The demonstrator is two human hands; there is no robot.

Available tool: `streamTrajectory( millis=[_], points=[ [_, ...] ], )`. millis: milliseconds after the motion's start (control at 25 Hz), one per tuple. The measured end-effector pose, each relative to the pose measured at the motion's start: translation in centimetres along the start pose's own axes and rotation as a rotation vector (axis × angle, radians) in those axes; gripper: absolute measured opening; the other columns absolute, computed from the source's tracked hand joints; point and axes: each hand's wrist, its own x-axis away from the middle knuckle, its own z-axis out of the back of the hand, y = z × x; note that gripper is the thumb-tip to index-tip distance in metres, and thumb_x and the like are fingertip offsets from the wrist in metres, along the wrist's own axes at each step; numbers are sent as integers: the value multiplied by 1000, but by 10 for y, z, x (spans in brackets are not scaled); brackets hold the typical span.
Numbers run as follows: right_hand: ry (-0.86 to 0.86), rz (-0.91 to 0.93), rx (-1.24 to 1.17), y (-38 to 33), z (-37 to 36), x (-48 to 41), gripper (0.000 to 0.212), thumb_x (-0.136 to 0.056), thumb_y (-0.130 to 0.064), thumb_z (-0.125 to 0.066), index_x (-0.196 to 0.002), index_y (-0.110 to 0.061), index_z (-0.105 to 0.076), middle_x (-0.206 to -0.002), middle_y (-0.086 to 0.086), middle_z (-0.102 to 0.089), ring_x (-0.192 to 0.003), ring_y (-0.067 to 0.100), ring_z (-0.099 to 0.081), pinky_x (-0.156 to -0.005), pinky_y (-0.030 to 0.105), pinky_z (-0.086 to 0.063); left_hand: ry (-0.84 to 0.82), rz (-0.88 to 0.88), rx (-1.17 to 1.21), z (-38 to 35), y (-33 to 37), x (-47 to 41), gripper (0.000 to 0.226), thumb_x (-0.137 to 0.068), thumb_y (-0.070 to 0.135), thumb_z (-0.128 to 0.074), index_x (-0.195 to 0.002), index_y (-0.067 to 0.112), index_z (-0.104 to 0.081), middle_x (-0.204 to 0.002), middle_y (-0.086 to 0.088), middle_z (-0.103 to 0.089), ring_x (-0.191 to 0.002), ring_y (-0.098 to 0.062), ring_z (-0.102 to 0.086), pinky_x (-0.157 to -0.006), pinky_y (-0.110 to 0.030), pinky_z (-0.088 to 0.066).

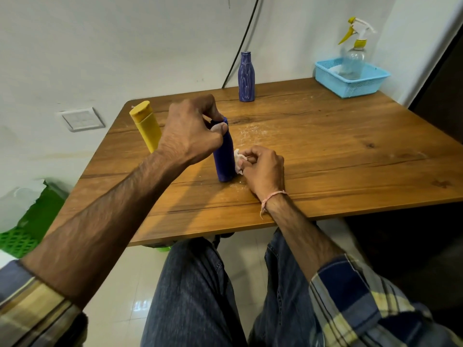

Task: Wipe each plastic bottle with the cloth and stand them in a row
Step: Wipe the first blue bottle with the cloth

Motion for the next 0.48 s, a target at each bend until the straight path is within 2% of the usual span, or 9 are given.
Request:
streamTrajectory(
  millis=[120,280,400,480],
  points=[
    [-32,9,-4,-2,-4,15,6,-85,-23,-77,-91,-23,-77,-89,-7,-76,-79,8,-70,-70,26,-59,-1,1,-8,-1,1,-1,11,-86,17,-73,-87,16,-62,-100,7,-72,-88,-7,-65,-64,-13,-44],
    [-79,72,-4,-2,-19,46,8,-79,-25,-82,-85,-25,-76,-95,-6,-77,-83,11,-72,-76,34,-61,-6,15,-24,-2,2,-2,14,-87,19,-74,-89,16,-61,-94,7,-68,-87,-8,-63,-61,-11,-41],
    [-18,3,-10,-3,-9,29,9,-81,-27,-81,-78,-25,-73,-85,-7,-75,-75,10,-70,-70,33,-61,-24,26,-20,1,0,-3,18,-87,23,-75,-94,16,-60,-95,6,-65,-88,-9,-63,-61,-12,-42],
    [45,-54,-7,-4,0,11,15,-85,-24,-77,-76,-29,-67,-80,-10,-70,-76,9,-68,-72,34,-61,-45,29,-16,2,1,-4,21,-88,23,-75,-101,19,-60,-98,6,-64,-90,-9,-62,-63,-12,-42]
  ],
)
